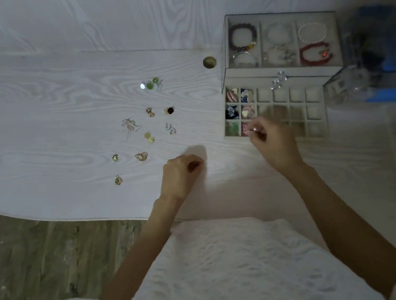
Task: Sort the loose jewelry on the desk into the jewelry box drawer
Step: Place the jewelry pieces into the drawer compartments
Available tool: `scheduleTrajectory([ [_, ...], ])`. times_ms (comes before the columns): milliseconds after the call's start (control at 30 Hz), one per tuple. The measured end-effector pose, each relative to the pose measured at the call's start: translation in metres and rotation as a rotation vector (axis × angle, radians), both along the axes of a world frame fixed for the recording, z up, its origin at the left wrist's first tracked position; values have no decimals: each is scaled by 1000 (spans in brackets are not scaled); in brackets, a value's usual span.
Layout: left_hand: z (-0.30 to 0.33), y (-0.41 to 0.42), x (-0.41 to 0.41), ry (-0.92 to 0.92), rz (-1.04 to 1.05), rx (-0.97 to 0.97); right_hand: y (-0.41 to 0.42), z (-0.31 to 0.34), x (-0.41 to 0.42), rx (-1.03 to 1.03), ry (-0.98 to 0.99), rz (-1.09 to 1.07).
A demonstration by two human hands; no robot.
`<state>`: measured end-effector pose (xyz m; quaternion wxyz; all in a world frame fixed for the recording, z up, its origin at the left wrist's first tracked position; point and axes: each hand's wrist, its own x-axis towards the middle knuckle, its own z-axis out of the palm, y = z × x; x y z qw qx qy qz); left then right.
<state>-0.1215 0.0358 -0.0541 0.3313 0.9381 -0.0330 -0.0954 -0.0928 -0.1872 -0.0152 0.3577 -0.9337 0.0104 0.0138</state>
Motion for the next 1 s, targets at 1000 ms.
scheduleTrajectory([
  [1000, 12, -151, 138, -331, -362, -42, -40, -30, 25, -61, -49, -173],
])
